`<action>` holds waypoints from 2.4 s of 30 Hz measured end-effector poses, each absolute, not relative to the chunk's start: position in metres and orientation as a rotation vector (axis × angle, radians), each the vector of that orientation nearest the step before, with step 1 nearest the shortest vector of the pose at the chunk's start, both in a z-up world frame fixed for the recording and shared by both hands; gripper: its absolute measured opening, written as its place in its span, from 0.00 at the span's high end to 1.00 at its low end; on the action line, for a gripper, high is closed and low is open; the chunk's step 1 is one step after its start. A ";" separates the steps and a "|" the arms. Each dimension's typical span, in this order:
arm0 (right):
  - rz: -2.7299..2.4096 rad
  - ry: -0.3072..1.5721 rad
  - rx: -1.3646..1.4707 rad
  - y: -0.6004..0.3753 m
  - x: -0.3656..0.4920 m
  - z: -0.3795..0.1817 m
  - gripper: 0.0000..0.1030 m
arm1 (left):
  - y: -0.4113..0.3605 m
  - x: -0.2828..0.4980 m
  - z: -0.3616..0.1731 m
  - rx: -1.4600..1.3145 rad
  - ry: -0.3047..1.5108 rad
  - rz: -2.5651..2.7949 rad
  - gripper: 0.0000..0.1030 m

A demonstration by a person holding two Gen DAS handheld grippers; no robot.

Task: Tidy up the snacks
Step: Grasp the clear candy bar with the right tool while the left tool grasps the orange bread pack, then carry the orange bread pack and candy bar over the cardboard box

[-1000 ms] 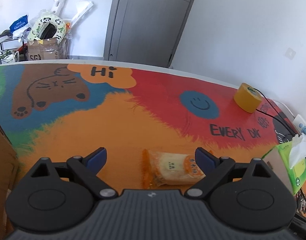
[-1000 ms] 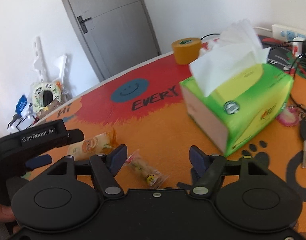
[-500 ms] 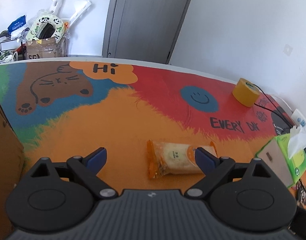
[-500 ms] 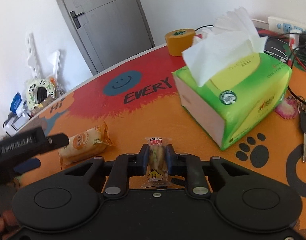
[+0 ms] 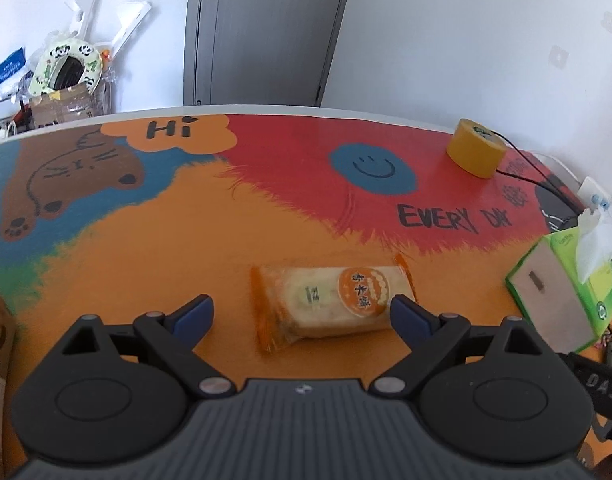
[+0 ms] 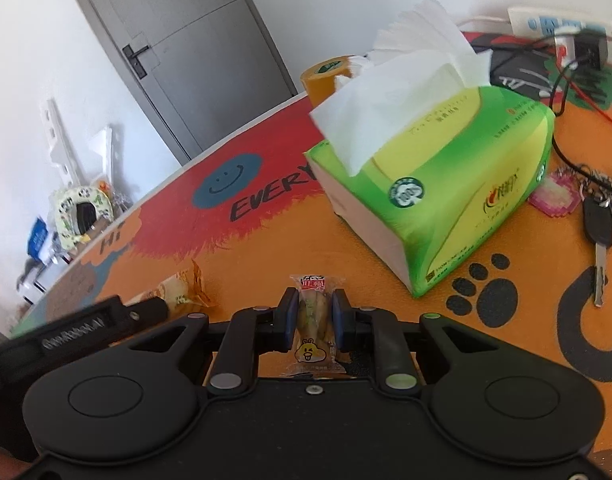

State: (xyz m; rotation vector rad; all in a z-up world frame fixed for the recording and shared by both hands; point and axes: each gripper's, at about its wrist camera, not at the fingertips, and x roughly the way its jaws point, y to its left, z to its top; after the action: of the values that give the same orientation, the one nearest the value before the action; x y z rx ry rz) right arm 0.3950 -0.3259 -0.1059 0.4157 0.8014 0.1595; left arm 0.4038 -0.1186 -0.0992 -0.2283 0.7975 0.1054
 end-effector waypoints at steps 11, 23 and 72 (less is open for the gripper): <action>0.166 0.806 0.498 -0.348 0.394 -0.108 0.81 | -0.134 0.424 -0.105 -0.161 0.799 0.133 0.07; 0.122 0.795 0.424 -0.324 0.399 -0.107 0.81 | -0.123 0.417 -0.107 -0.182 0.749 0.148 0.23; 0.338 0.620 0.371 -0.257 0.255 -0.036 0.81 | -0.065 0.201 -0.011 -0.335 0.503 0.101 0.68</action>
State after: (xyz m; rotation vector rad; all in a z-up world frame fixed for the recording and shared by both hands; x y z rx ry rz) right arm 0.2554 -0.2570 -0.0359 0.3706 0.6203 0.3378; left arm 0.2007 -0.0645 -0.0107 -0.3345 0.5034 0.1005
